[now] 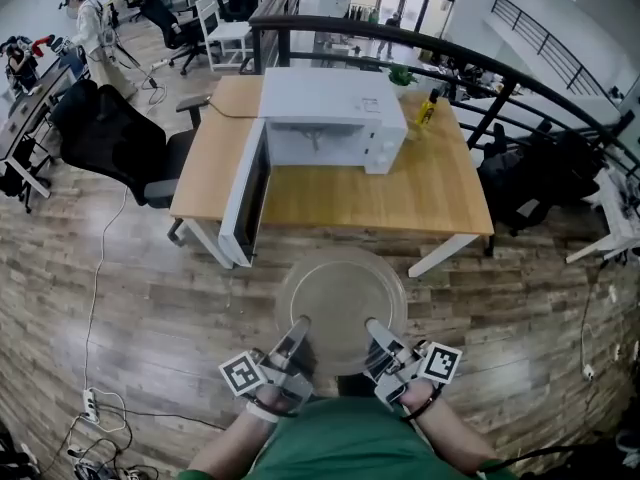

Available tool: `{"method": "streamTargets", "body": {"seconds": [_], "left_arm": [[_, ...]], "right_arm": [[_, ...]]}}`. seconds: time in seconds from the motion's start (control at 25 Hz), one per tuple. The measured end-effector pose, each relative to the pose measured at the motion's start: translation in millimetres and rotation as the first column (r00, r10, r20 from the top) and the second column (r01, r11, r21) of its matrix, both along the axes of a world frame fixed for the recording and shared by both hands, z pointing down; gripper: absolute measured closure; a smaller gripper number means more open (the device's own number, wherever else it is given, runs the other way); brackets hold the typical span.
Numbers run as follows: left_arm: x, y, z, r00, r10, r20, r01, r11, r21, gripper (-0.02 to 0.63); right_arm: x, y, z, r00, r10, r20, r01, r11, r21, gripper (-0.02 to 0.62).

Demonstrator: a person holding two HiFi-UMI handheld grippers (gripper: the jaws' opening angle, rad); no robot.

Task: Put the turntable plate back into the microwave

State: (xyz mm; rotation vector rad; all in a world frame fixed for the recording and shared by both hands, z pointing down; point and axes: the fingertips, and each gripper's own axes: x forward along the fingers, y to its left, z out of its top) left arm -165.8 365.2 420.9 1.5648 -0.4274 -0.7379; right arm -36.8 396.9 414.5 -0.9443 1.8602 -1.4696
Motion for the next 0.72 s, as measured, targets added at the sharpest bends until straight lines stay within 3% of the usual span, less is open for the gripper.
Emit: {"method": "streamTargets", "body": {"seconds": [0.36, 0.72], "left_arm": [[21, -53, 12, 0.995, -0.085, 0.053, 0.086, 0.996, -0.028, 0.572], [71, -109, 7, 0.978, -0.179, 0.104, 0.182, 0.983, -0.021, 0.572]], "right_arm": [[24, -64, 19, 0.997, -0.071, 0.041, 0.072, 0.997, -0.028, 0.560], [74, -132, 22, 0.983, -0.162, 0.090, 0.166, 0.986, -0.035, 0.558]]}}
